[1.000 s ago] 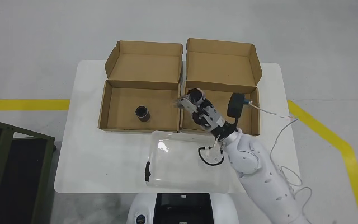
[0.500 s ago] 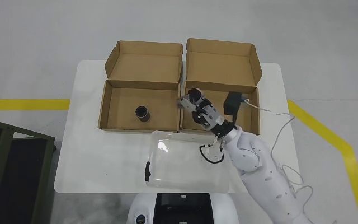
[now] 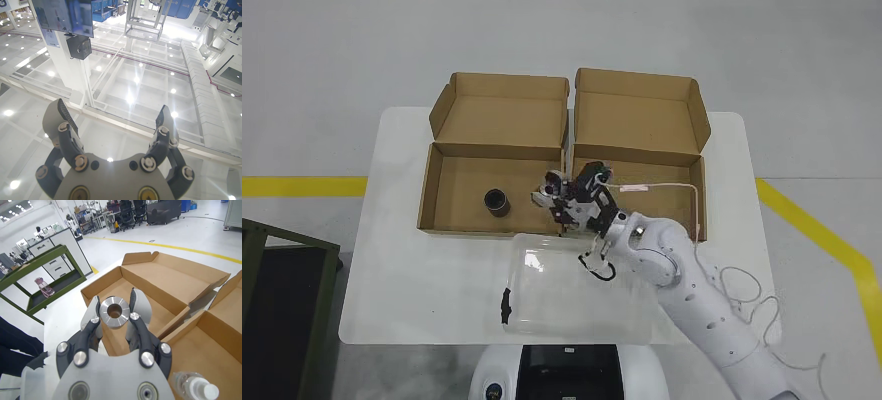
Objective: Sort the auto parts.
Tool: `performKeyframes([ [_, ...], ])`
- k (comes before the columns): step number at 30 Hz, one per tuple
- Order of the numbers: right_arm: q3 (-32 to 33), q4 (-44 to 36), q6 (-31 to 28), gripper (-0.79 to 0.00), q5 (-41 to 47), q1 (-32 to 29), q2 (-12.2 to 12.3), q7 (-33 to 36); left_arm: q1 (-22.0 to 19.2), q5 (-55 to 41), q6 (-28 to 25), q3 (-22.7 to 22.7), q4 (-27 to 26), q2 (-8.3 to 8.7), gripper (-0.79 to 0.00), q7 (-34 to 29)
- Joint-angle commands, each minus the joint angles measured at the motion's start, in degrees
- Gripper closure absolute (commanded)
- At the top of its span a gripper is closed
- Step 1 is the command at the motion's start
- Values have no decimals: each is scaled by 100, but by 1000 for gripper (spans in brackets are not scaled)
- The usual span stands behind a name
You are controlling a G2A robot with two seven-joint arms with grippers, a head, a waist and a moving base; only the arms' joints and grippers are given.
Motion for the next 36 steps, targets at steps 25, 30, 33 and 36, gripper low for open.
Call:
performKeyframes([
  [25, -1252, 2082, -51, 0, -399, 1833, -611, 955, 0, 0, 0, 0, 0, 0, -785, 0],
  [30, -1436, 2342, -74, 0, -497, 1992, -722, 1034, 0, 0, 0, 0, 0, 0, -785, 0],
  [33, -1533, 2483, -115, -28, -496, 2036, -788, 1035, 0, 0, 0, 0, 0, 0, -785, 0],
  [36, -1615, 2620, -145, -102, -550, 2090, -844, 1063, 0, 0, 0, 0, 0, 0, -785, 0],
])
